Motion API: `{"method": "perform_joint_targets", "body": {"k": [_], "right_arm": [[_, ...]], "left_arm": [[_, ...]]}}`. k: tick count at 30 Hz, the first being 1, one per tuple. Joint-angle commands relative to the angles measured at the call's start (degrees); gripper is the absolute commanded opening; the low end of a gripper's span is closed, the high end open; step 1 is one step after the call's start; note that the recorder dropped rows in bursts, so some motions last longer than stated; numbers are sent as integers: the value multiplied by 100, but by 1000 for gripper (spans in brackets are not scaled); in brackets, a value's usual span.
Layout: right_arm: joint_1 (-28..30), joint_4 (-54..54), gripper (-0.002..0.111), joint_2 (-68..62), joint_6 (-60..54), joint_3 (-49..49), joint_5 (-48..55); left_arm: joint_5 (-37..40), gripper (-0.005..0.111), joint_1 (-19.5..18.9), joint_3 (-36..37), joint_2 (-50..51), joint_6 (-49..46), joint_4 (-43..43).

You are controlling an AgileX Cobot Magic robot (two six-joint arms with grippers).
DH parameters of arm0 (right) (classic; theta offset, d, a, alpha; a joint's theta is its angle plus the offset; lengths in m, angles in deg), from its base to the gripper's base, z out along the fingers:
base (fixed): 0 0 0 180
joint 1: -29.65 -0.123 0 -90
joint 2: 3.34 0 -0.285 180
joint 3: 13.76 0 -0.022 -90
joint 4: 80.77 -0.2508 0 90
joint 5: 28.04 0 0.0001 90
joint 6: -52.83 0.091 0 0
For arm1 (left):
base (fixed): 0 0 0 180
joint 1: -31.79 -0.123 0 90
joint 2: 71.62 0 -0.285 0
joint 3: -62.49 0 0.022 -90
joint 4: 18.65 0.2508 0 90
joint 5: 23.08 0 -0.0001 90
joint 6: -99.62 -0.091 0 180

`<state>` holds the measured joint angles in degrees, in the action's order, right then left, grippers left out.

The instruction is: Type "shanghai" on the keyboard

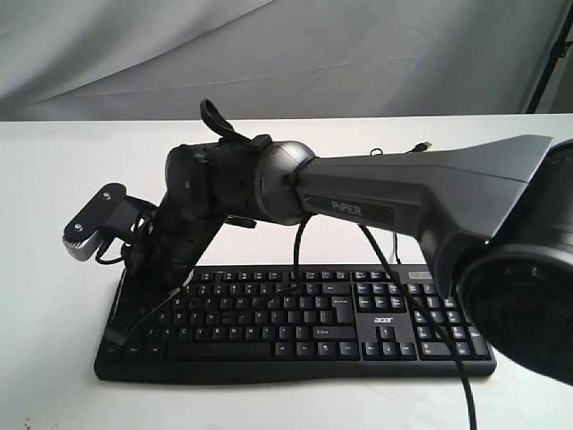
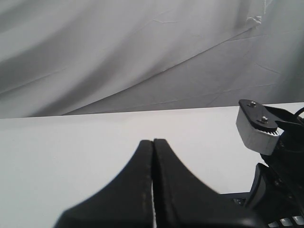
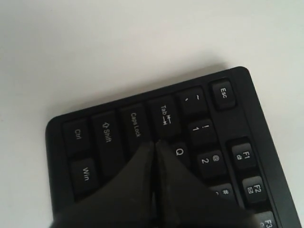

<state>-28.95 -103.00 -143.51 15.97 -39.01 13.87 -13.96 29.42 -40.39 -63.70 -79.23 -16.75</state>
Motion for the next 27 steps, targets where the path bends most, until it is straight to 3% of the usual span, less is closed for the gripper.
{"method": "perform_joint_targets", "body": {"k": [1, 27], "right_arm": [[-17, 50, 0, -24, 24, -62, 75], [-29, -65, 0, -236, -40, -62, 208]], "left_arm": [[-33, 0, 37, 10, -14, 15, -11], [-33, 0, 37, 10, -14, 15, -11]]}}
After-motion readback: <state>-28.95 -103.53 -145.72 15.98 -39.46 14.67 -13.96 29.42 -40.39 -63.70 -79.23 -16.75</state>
